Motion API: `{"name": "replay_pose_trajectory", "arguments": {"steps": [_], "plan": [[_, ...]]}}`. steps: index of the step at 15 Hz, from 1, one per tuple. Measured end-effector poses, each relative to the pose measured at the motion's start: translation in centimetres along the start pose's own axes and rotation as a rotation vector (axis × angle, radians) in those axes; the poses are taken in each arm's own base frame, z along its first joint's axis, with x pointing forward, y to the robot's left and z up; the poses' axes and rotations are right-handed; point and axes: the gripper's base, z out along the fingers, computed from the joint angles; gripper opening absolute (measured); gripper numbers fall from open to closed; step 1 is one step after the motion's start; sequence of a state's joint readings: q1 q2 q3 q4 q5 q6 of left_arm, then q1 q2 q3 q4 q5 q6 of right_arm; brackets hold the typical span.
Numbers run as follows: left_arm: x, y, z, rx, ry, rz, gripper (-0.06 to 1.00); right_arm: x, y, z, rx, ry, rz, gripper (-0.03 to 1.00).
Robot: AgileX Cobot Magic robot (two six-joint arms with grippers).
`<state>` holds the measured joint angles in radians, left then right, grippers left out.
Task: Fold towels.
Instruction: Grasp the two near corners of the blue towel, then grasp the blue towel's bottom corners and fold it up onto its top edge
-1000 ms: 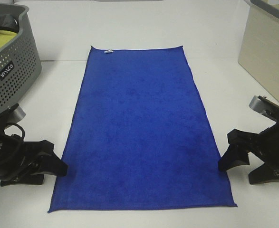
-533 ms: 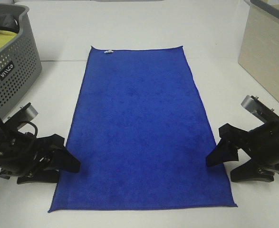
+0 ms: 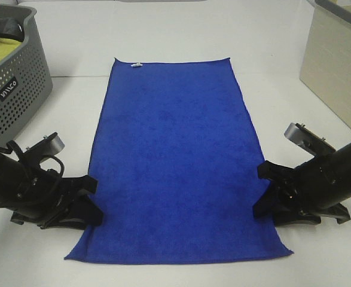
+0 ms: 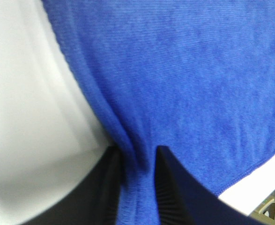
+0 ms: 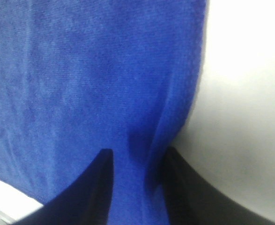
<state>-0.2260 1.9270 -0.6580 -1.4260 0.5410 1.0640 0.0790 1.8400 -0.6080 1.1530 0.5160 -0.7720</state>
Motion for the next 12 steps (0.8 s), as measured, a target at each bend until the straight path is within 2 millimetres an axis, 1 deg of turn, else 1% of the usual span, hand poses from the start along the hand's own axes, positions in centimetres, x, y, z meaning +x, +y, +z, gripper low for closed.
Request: {"name": "replay_pose_trajectory", "arguments": {"steps": [1,2,3,4,6,8,10,12], "plan": [[0.0,0.1,0.0,-0.010,-0.004,0.002,0.13,-0.1,-0.1,0.1,0.011,-0.007,0.000,0.26],[-0.1,0.2,0.0,-0.020,-0.009,0.003,0.04,-0.1,-0.3,0.1,0.021,-0.013,0.000,0.16],[-0.1,0.2,0.0,-0.023,-0.010,0.005,0.01,-0.2,-0.3,0.1,0.030,-0.019,-0.004,0.04],[-0.1,0.2,0.0,-0.024,-0.009,0.007,0.00,-0.2,-0.3,0.1,0.030,-0.019,-0.003,0.00],[0.0,0.0,-0.3,-0.023,-0.008,0.032,0.00,-0.2,-0.3,0.1,0.026,-0.015,-0.001,0.00],[0.0,-0.6,-1.4,-0.018,-0.028,0.068,0.00,0.2,-0.3,0.1,0.020,0.000,0.008,0.00],[1.2,-0.8,-2.2,-0.020,-0.027,0.072,0.00,1.3,-0.4,-0.5,0.027,0.004,-0.001,0.00],[2.5,-0.7,-2.8,-0.020,-0.016,0.065,0.00,2.2,0.1,-1.9,0.007,-0.021,-0.025,0.00]]}}
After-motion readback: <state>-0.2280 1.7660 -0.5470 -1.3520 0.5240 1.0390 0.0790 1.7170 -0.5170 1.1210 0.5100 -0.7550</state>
